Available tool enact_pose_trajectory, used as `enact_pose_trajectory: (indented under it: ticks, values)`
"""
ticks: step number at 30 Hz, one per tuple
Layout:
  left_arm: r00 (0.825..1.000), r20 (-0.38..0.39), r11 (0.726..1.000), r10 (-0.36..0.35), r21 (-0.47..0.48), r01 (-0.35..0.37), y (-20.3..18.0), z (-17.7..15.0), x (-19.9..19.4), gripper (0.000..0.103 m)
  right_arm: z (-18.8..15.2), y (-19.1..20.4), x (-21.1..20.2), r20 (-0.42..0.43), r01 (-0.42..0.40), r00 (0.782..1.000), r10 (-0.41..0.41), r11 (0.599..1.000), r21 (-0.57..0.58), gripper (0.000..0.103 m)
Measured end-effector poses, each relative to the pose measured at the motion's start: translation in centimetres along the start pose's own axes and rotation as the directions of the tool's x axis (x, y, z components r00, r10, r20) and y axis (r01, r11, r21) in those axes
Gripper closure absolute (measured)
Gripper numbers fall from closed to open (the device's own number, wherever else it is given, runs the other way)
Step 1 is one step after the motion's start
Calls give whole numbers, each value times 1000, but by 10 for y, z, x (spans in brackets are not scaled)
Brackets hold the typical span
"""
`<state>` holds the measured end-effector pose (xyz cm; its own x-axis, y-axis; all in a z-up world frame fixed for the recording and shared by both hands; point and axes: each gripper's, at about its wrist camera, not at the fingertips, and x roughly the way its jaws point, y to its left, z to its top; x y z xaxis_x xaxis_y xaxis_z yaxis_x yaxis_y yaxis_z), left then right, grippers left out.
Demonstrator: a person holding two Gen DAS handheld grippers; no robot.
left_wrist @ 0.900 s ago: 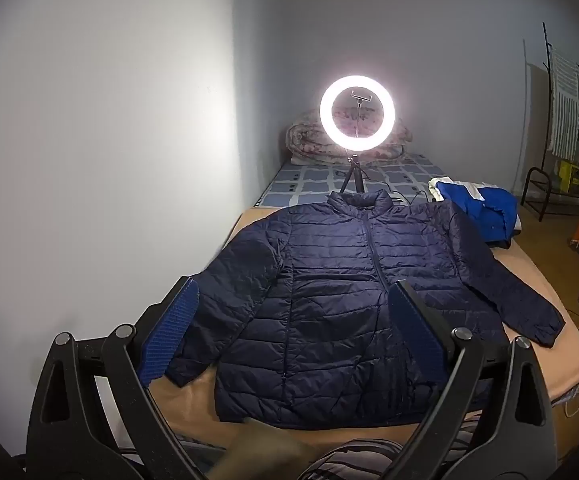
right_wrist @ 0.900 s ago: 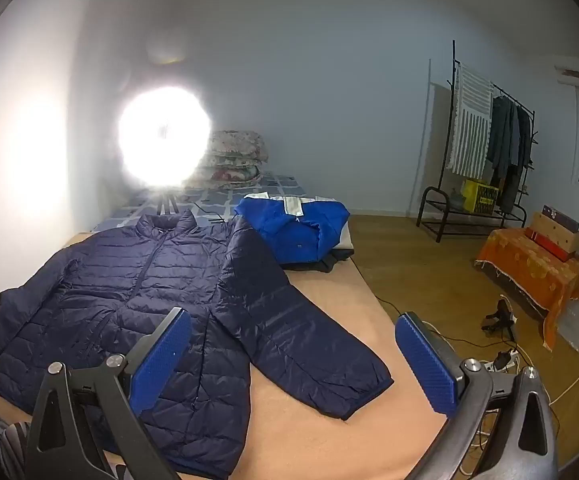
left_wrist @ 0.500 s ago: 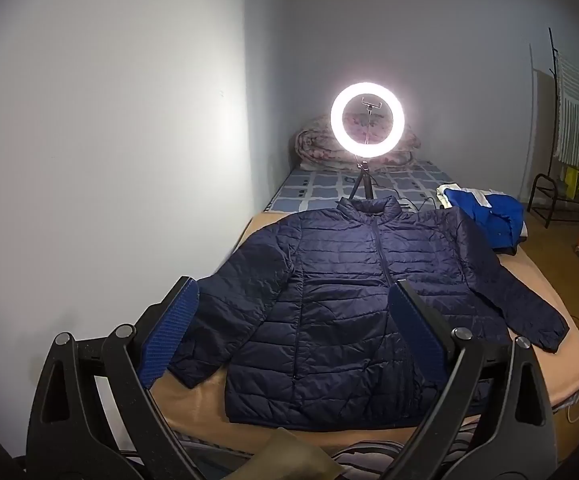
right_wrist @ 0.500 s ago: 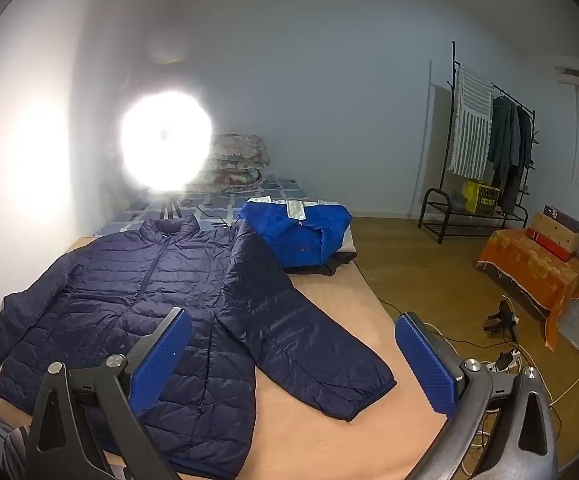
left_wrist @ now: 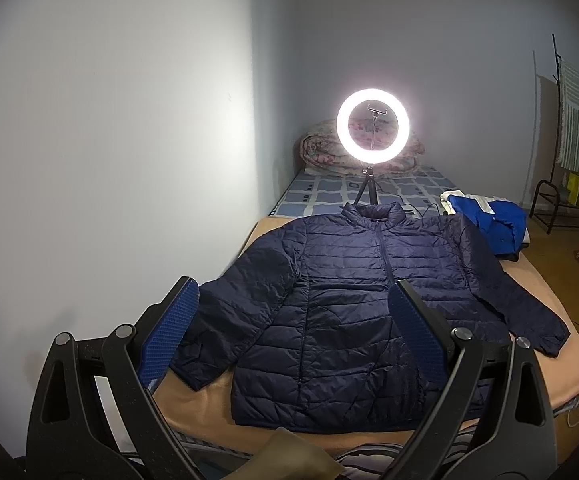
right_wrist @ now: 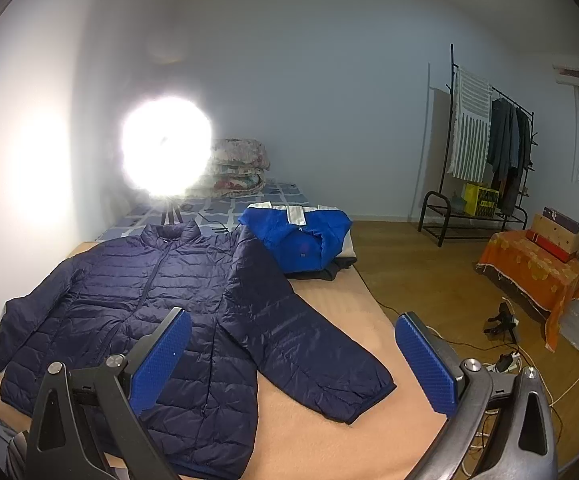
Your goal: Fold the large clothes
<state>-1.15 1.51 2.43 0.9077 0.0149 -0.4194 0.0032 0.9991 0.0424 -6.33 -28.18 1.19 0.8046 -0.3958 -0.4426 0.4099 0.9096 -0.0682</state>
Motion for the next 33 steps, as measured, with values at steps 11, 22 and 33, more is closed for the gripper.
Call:
enact_pose_trajectory:
  ticks: [11,22,33]
  values:
    - [1000,25,1000,9,-7,-9,2,0,-1,6,0,0,-1,-1,-1,1000,1,1000,2,0]
    - [999,33,1000,4,-10,-4,5,0,-1,6,1,1,-2,2,-4,1000,4,1000,0,0]
    - [999,35,1000,5,-9,-5,6,-1,-2,6,1,0,-3,0,-6,1000,6,1000,2,0]
